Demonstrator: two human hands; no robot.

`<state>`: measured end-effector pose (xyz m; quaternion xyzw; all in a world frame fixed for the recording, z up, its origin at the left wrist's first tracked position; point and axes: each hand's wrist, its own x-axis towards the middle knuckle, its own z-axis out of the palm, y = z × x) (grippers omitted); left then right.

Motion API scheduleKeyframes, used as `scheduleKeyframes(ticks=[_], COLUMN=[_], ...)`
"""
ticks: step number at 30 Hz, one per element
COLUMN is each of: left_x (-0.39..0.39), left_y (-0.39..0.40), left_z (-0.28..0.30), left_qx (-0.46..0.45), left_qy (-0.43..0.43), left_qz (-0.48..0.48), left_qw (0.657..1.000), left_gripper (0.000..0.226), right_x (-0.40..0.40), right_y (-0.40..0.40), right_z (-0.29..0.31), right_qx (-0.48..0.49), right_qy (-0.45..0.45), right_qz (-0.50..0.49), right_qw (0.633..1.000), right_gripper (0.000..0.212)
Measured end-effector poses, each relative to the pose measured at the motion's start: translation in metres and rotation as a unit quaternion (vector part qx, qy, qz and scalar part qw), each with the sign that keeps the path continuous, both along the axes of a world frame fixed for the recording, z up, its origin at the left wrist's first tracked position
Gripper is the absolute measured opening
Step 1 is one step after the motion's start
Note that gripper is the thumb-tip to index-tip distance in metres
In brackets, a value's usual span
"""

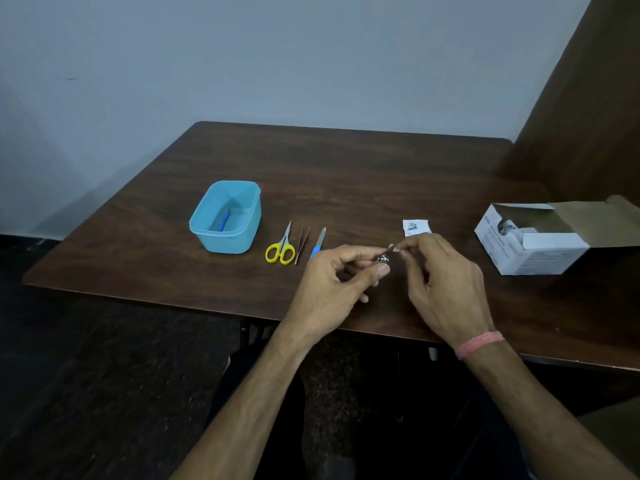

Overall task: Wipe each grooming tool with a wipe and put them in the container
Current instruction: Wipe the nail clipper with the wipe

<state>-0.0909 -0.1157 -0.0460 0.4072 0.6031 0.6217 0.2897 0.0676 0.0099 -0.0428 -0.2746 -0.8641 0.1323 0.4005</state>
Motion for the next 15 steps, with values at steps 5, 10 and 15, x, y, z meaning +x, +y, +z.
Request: scheduleKeyframes(ticks=[5,10,15], left_x=[0.0031,0.0001,-0.0015], left_y=[0.0000,-0.0003,-0.0016], left_z=[-0.0006,-0.0038,-0.0062], left_qx=[0.002,0.008,0.007], left_qy=[-0.014,-0.009,0.001], left_qz=[0.015,0.016,0.007], left_qw=[1.000,1.000,1.000], left_gripper=[0.025,0.022,0.022], right_x=[0.0038,0.0026,0.0025], right_y=[-0.0068,-0.0048,-0.0047], right_z=[0.0030,0.0000,0.0018], right_qx=[0.013,-0.019,0.002], right_qy=[0.075,0.047,0.032], right_qz=[0.004,0.072,0.063], right_qw=[0.997,0.996,0.997], right_gripper=[0.015,0.018,0.019])
